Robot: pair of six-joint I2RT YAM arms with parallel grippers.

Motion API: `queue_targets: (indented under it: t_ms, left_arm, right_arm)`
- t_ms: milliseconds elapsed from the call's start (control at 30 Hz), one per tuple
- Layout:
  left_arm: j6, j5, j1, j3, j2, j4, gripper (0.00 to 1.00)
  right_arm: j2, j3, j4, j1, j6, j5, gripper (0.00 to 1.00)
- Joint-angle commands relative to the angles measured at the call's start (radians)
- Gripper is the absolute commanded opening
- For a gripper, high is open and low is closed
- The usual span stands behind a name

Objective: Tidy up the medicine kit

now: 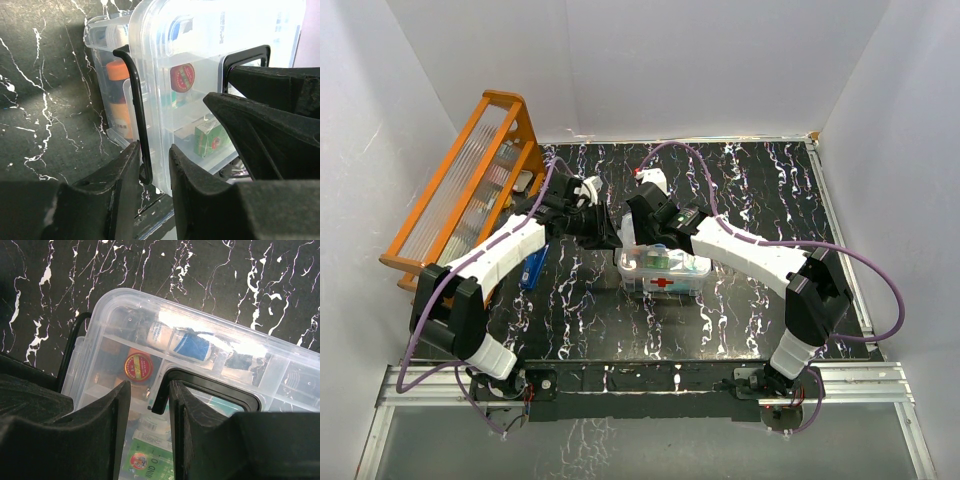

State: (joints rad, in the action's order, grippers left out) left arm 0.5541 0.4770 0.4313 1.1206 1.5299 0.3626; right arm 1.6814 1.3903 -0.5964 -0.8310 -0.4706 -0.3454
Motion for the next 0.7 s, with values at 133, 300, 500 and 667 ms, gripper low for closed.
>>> queue_targets:
  t_ms: [133,300,500,667]
  left_arm:
    - [-0.042,-0.137,0.084,0.094,-0.029,0.115,0.28]
    - [-0.051,-0.185,0.106,0.115,-0.024,0.140,0.21]
    - [-0.053,-0.145,0.112,0.110,-0.019,0.120,0.16]
    - [-0.055,-0.205,0.112,0.129,-0.028,0.149,0.23]
  right_arm:
    - [0.054,-0.049,0.000,-0.010,-0.020,0.065,0.32]
    - [0.054,-0.051,-0.003,-0.011,-0.024,0.065,0.32]
    - [0.054,-0.047,-0.002,-0.011,-0.031,0.065,0.32]
    - [0.027,-0.027,0.010,-0.010,-0.043,0.067,0.33]
